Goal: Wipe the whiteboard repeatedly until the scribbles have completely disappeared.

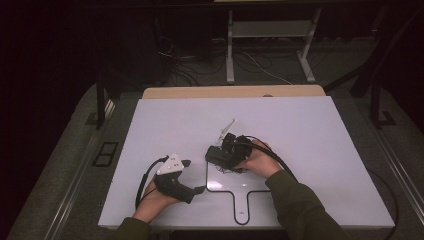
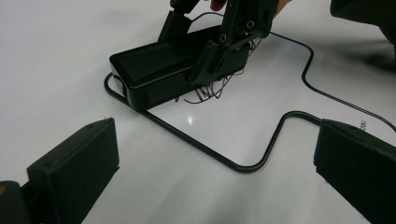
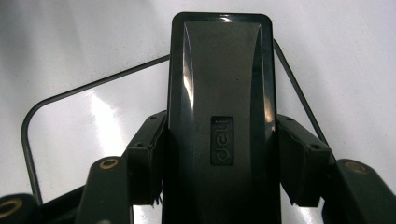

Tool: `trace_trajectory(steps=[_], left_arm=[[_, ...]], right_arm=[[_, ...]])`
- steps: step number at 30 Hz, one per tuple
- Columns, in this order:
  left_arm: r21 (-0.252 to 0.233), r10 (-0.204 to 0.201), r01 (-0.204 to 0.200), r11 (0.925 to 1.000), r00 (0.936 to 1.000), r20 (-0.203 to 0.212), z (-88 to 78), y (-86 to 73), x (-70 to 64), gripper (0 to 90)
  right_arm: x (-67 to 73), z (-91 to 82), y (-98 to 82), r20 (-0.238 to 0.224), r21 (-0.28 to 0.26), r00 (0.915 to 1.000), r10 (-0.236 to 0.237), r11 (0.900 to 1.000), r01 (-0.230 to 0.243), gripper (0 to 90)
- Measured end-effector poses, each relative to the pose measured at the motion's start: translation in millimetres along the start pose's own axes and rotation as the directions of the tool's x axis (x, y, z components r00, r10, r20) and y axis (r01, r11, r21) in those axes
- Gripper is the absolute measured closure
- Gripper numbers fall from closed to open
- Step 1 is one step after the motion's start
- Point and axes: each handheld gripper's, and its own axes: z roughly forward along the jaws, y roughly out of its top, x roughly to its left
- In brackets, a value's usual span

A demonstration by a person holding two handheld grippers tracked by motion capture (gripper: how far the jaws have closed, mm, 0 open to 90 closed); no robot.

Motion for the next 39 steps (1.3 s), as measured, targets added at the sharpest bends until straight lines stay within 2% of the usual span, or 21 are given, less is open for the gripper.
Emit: trace_trajectory(steps=[7,13,16,22,24,29,31,33,39], left_arm=[[-0.011,-0.005,0.005,0.9999,1.0,-0.003,0.7,0.1,1.1,0.0],[-0.004,0.002,-0.002,1.0,1.0,-0.004,0.5,0.1,1.3,0.0],[-0.005,0.003,-0.003,1.0,1.0,-0.003,0.4,0.1,1.3,0.0],[-0.004,0.004,-0.004,1.0,1.0,0.0,0.7,0.3,0.8,0.0],[-0.004,0.005,-0.005,1.0,1.0,-0.001,1.0,0.4,0.4,0.0],[-0.001,0.005,-0.005,1.0,1.0,-0.001,0.3,0.4,0.7,0.0],[-0.004,0.005,-0.005,1.0,1.0,-0.001,0.5,0.2,0.9,0.0],[-0.004,0.007,-0.007,1.0,1.0,0.001,0.5,0.2,1.1,0.0],[-0.007,0.004,-0.004,1.0,1.0,0.0,1.0,0.5,-0.1,0.0]], right_arm=[[9.9,-0.2,0.1,-0.004,0.003,0.999,-0.045,0.999,0.045,39.1],[-2.7,1.3,1.6,0.008,-0.001,1.0,-0.004,1.0,0.004,39.1],[-3.5,1.4,2.8,0.013,0.005,0.9999,0.011,1.0,-0.011,39.0],[9.4,0.0,3.2,0.006,0.025,0.9992,-0.04,0.999,0.04,39.0],[9.5,0.0,3.3,0.005,0.026,0.9988,-0.049,0.998,0.049,39.1],[-5.2,2.1,4.9,0.033,0.017,0.9994,0.001,1.0,-0.001,39.1],[-7.0,2.2,5.6,0.032,0.019,0.9994,0.014,1.0,-0.014,39.1],[-3.5,1.5,5.3,0.038,0.026,0.9993,-0.004,1.0,0.003,39.1],[14.9,-1.8,-0.2,0.008,0.027,0.9985,-0.055,0.998,0.055,39.1]])
